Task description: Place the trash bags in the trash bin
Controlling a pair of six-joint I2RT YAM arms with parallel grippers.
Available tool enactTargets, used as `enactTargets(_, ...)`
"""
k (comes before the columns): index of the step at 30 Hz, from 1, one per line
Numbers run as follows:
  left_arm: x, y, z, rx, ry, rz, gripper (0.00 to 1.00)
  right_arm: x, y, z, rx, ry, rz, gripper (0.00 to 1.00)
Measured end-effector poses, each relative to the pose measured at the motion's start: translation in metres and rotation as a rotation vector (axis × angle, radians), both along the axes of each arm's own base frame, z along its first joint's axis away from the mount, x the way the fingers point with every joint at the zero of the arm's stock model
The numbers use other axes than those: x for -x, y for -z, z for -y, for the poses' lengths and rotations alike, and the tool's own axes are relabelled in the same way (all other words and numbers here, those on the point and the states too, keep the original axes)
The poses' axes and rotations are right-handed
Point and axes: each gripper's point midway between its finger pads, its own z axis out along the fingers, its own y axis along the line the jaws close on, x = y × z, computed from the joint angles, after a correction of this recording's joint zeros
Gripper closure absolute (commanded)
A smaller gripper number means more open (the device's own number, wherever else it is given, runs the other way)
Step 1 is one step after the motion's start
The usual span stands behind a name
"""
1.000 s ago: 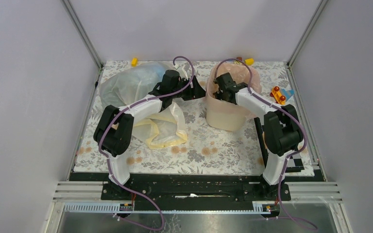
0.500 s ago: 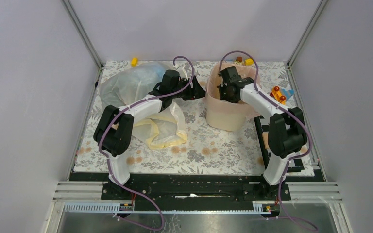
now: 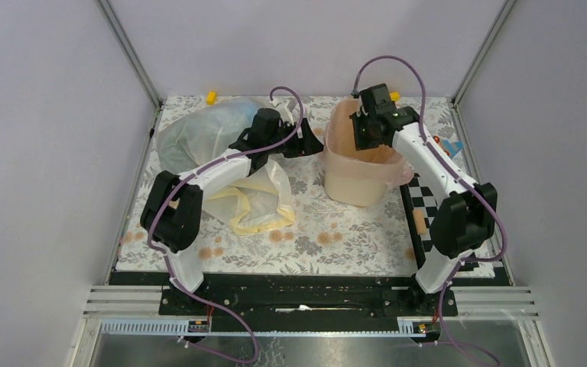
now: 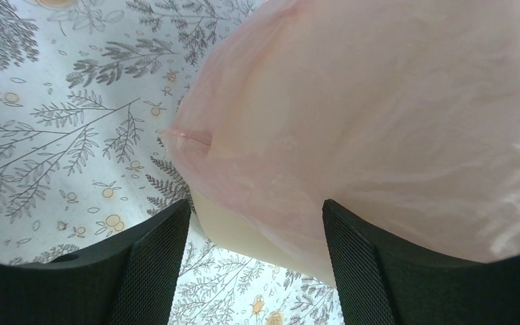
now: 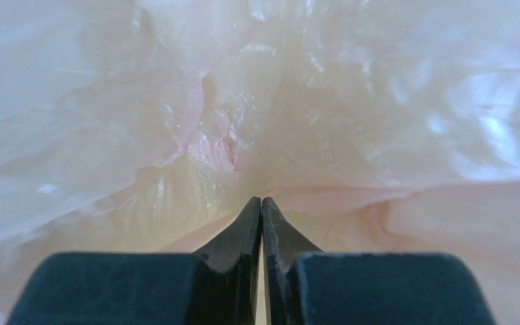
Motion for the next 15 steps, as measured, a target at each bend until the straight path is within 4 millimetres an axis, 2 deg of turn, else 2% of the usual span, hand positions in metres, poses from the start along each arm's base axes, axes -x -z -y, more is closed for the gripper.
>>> enactTargets(4,0.004,-0.022,-0.012,-0.032,-0.03,0.049,0.24,0.0,-0.052,0.004,-0.022,0.014,0.108,0.81)
enactTargets(7,0.008,-0.044,-0.022,-0.047,-0.057,0.094,0.17,0.005,-0.098,0.011,-0.041,0.033,0.21,0.52)
enactTargets(9,0.01,-0.057,-0.026,-0.048,-0.066,0.122,0.03,0.011,-0.126,0.019,-0.049,0.059,0.28,0.34)
enactTargets(11,0.014,-0.07,-0.03,-0.047,-0.072,0.149,0.01,0.019,-0.149,0.03,-0.049,0.096,0.339,0.13)
enactTargets(13,0.017,-0.08,-0.034,-0.051,-0.075,0.165,0.01,0.028,-0.166,0.044,-0.035,0.149,0.389,0.03)
enactTargets(15,0.017,-0.091,-0.035,-0.054,-0.077,0.182,0.01,0.036,-0.177,0.057,-0.025,0.207,0.429,0.0)
